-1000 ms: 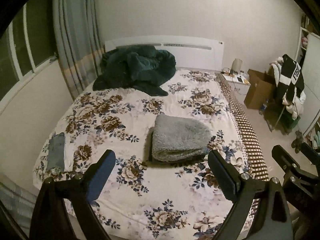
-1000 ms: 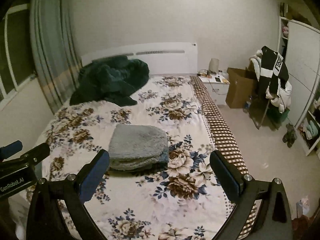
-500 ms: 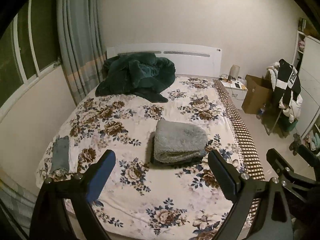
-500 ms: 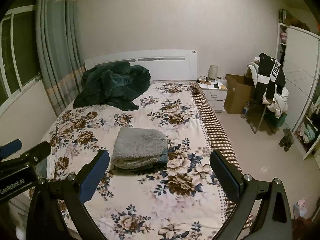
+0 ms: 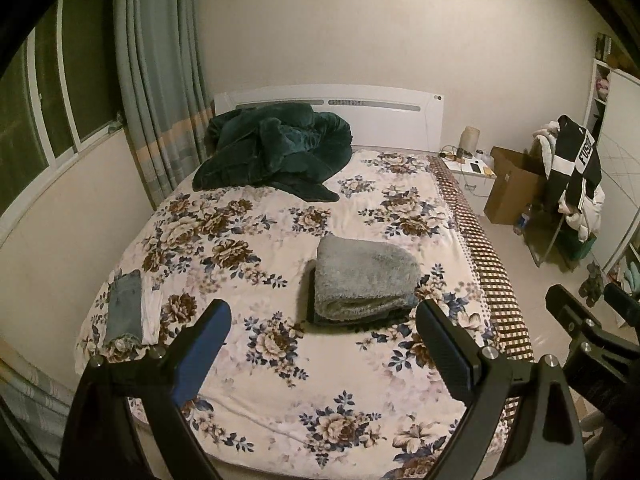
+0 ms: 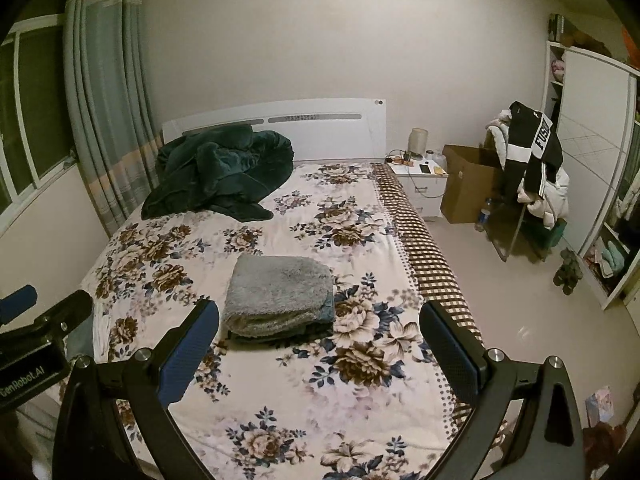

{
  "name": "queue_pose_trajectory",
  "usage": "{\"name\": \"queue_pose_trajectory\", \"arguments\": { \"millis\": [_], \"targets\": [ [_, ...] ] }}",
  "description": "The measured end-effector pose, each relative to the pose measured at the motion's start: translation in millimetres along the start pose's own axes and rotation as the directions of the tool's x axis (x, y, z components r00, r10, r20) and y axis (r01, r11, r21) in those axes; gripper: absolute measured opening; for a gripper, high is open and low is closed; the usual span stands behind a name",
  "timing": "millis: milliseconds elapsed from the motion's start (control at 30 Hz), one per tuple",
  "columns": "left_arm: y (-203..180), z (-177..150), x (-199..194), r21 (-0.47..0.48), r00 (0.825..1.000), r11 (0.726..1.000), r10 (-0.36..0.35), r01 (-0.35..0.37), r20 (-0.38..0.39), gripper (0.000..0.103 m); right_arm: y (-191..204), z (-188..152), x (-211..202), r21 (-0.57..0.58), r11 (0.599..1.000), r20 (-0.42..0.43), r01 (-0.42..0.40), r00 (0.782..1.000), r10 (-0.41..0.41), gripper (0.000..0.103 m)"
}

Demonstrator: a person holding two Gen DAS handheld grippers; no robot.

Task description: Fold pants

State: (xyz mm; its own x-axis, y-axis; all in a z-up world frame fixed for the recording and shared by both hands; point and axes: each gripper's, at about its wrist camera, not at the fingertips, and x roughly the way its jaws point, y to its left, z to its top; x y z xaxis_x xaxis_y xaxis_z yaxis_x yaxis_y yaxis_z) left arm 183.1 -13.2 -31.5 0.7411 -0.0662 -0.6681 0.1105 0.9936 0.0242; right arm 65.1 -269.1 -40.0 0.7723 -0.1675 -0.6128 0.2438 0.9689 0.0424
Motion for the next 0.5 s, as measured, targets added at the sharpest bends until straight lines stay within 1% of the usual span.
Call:
{"name": "queue_pose_trajectory", "arguments": {
  "millis": [500],
  "targets": [
    [-0.7, -5.8, -9.1, 0.005, 1.0, 1.0, 0.025, -0.025, 0.005, 0.094, 1.4, -1.0, 0.1, -0.021, 0.999, -0.024, -0.032, 0.999, 0.032, 0.102]
  ]
}}
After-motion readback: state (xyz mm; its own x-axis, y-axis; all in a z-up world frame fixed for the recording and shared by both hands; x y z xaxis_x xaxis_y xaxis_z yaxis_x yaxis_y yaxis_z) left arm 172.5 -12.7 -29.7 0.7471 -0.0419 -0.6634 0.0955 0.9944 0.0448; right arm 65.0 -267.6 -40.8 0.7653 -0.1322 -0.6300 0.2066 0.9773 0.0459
